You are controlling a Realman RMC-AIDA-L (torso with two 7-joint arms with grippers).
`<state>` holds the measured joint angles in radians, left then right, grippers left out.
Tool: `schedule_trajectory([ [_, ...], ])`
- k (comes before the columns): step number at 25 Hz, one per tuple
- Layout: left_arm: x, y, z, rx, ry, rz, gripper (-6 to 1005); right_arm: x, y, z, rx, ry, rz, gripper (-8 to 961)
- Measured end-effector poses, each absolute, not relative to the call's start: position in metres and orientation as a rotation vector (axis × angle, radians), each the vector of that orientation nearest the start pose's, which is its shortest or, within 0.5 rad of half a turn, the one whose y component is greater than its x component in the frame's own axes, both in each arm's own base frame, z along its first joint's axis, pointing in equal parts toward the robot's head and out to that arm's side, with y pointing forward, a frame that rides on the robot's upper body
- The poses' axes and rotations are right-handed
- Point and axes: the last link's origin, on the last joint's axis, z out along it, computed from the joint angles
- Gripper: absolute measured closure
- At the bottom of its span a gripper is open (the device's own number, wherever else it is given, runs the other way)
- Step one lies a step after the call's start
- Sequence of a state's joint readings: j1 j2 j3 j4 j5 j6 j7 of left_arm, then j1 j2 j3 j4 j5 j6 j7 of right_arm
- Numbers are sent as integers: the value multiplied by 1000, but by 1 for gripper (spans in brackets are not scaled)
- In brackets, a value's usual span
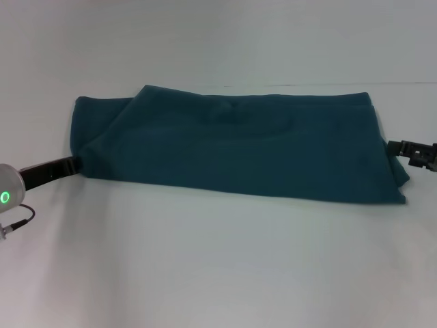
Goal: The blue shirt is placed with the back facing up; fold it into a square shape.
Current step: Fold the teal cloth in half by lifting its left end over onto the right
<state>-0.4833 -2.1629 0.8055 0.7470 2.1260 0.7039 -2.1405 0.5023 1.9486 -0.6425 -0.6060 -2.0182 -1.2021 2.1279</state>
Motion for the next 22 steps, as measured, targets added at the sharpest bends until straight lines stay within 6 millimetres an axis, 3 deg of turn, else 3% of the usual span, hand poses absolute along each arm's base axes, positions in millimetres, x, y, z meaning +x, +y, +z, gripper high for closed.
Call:
schedule_trajectory([
  [9, -335, 381, 8, -1796, -1382, -417, 918, 339, 364, 45, -2041, 1653, 505, 89],
  [22, -336, 380, 10, -1796, -1376, -415, 917, 342, 364, 38, -2033, 1663, 478, 115],
])
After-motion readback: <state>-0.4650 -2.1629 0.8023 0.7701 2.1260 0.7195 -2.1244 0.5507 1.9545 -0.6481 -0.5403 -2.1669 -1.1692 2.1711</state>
